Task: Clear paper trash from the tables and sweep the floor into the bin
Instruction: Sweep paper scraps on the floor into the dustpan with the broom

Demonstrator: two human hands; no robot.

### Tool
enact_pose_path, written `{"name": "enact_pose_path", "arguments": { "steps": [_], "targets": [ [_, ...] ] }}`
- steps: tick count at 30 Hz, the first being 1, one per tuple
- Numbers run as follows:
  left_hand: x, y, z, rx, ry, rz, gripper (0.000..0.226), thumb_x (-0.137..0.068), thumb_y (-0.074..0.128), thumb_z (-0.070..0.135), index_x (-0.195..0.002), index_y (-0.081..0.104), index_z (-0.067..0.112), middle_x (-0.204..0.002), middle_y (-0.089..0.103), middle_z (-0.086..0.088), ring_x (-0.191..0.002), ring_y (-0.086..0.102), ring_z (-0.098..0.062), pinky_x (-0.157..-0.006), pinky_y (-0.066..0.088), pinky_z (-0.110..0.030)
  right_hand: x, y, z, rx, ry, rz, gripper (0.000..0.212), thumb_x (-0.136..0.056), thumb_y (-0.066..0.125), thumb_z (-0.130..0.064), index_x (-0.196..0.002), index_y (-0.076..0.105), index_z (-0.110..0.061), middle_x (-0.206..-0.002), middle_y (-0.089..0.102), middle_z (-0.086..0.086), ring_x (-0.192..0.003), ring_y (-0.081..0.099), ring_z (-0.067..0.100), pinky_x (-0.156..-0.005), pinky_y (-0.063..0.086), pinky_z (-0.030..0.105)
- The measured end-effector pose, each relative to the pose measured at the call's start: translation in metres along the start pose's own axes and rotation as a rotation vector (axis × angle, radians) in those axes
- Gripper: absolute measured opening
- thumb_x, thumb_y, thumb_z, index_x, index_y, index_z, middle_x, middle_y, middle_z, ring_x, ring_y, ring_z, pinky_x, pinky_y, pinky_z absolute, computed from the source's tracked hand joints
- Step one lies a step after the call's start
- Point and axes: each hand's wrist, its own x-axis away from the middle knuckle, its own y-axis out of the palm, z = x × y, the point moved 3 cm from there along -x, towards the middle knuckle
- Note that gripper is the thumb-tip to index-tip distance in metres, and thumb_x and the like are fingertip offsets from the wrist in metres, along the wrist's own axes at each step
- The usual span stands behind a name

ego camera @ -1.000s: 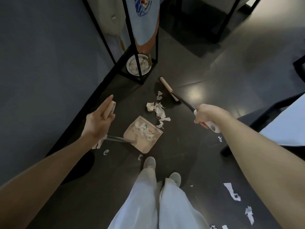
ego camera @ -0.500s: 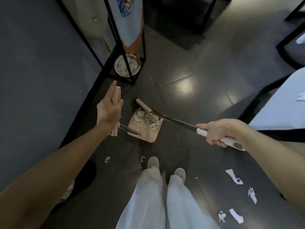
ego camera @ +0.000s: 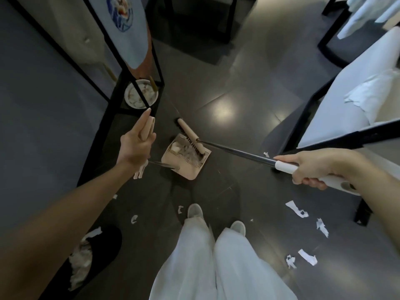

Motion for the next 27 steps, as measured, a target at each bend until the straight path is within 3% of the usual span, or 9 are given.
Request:
{"name": "enact_pose_path", "arguments": {
  "steps": [4,8,12,14,17,19,21,24,27],
  "targets": [
    [0.021,0.024,0.018,-0.014,0.082,-0.022,0.063,-0.093,0.058,0.009,-0.140,0.039,0.045,-0.126,0.059,-0.001,-0.080,0.063,0.003,-0.060,0.046,-0.006,0.017,0.002,0.045,-0.109,-0.019,0.048,0.083,-0.085,0.052,0.005,-0.145,0.028,-0.048,-0.048,0.045,0.004,-0.037,0.040,0.014,-0.041,0.037,0.021],
    [0.054,0.056,0.039,-0.014,0.143,-0.033,0.063,-0.093,0.058,0.009,-0.141,0.038,0.044,-0.134,0.054,0.004,-0.109,0.057,-0.003,-0.075,0.046,-0.004,0.038,0.010,0.102,-0.194,-0.019,0.102,0.081,-0.086,0.052,0.006,-0.144,0.030,-0.046,-0.046,0.045,0.003,-0.036,0.039,0.014,-0.039,0.037,0.020],
    [0.091,0.092,0.053,-0.002,0.155,-0.049,0.064,-0.093,0.057,0.009,-0.140,0.037,0.047,-0.125,0.051,0.012,-0.086,0.061,0.011,-0.061,0.047,-0.006,0.056,0.024,0.157,-0.240,-0.021,0.164,0.079,-0.087,0.052,0.007,-0.146,0.030,-0.040,-0.045,0.045,0.005,-0.035,0.039,0.015,-0.038,0.037,0.020],
    [0.106,0.110,0.058,-0.010,0.176,-0.070,0.065,-0.093,0.058,0.009,-0.141,0.036,0.047,-0.127,0.050,0.012,-0.091,0.063,0.004,-0.061,0.049,-0.008,0.060,0.030,0.180,-0.248,-0.016,0.211,0.078,-0.087,0.051,0.006,-0.147,0.029,-0.037,-0.050,0.046,0.008,-0.035,0.040,0.015,-0.038,0.037,0.019],
    [0.125,0.138,0.063,-0.035,0.194,-0.139,0.068,-0.094,0.057,0.009,-0.141,0.031,0.051,-0.139,0.048,0.004,-0.108,0.062,-0.029,-0.078,0.057,-0.029,0.059,0.038,0.203,-0.215,-0.002,0.272,0.078,-0.087,0.050,0.005,-0.150,0.025,-0.034,-0.055,0.048,0.010,-0.041,0.043,0.019,-0.039,0.039,0.021],
    [0.135,0.155,0.068,-0.042,0.190,-0.188,0.070,-0.094,0.056,0.008,-0.142,0.029,0.050,-0.140,0.046,0.007,-0.114,0.057,-0.036,-0.092,0.052,-0.048,0.052,0.043,0.212,-0.154,0.028,0.300,0.078,-0.086,0.048,0.005,-0.151,0.025,-0.032,-0.058,0.052,0.012,-0.046,0.046,0.022,-0.044,0.041,0.025],
    [0.140,0.170,0.073,-0.049,0.175,-0.230,0.070,-0.095,0.054,0.007,-0.143,0.027,0.049,-0.139,0.042,0.014,-0.118,0.056,-0.032,-0.097,0.048,-0.051,0.042,0.044,0.213,-0.079,0.075,0.349,0.072,-0.083,0.049,0.004,-0.147,0.033,-0.024,-0.064,0.058,0.013,-0.054,0.052,0.026,-0.052,0.047,0.030],
    [0.140,0.191,0.076,-0.066,0.197,-0.304,0.070,-0.096,0.052,0.005,-0.146,0.023,0.045,-0.140,0.036,0.018,-0.129,0.042,-0.007,-0.105,0.043,-0.038,0.030,0.048,0.203,-0.036,0.153,0.409,0.061,-0.082,0.049,0.004,-0.141,0.044,-0.010,-0.077,0.065,0.012,-0.070,0.063,0.030,-0.066,0.055,0.033],
    [0.135,0.207,0.077,-0.123,0.214,-0.311,0.069,-0.096,0.051,0.006,-0.147,0.021,0.043,-0.146,0.038,0.009,-0.123,0.033,0.008,-0.106,0.035,-0.024,0.011,0.056,0.195,-0.044,0.122,0.351,0.057,-0.083,0.046,0.005,-0.138,0.047,-0.011,-0.075,0.059,0.009,-0.058,0.057,0.023,-0.047,0.044,0.022]
  ]
}}
